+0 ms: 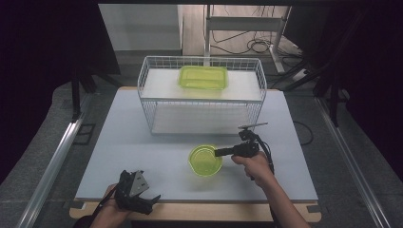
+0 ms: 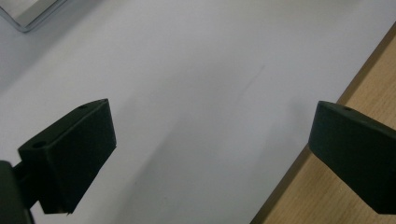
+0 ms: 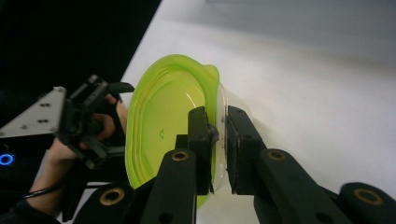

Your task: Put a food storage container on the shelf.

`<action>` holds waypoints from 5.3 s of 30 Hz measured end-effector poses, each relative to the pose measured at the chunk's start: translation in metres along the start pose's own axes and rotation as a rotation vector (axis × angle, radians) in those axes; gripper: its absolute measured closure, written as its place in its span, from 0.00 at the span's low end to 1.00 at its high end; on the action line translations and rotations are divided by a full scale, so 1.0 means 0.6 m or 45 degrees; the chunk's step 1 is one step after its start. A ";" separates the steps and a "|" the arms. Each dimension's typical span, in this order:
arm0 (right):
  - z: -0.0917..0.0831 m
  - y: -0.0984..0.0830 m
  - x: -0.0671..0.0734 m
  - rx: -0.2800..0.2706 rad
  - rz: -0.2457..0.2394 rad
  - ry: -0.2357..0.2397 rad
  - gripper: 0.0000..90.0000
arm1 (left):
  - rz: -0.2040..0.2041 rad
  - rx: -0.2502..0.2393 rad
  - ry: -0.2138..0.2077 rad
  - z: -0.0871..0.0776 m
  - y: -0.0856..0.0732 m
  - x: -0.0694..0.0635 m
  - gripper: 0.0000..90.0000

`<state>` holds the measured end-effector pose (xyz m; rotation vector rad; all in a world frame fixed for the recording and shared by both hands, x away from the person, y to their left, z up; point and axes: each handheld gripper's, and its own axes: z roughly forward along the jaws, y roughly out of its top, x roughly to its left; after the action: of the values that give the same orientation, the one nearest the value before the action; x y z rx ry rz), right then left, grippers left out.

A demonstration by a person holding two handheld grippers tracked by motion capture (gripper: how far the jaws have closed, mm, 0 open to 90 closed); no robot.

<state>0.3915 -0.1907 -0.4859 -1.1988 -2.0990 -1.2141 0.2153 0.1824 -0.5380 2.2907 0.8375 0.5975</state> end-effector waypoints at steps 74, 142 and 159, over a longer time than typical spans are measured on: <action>-0.150 0.288 0.215 -0.538 -0.179 -0.140 0.90 | -0.062 -0.044 -0.013 -0.008 0.001 0.007 0.01; -0.126 0.210 0.203 -0.509 -0.446 -0.445 0.24 | -0.077 -0.053 -0.018 -0.007 0.002 0.007 0.01; -0.111 0.143 0.182 -0.454 -0.508 -0.465 0.21 | -0.084 -0.046 -0.017 -0.008 0.001 0.008 0.01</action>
<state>0.4023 -0.1760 -0.3329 -1.2635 -2.5554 -1.7132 0.2162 0.1872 -0.5330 2.2234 0.8850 0.5627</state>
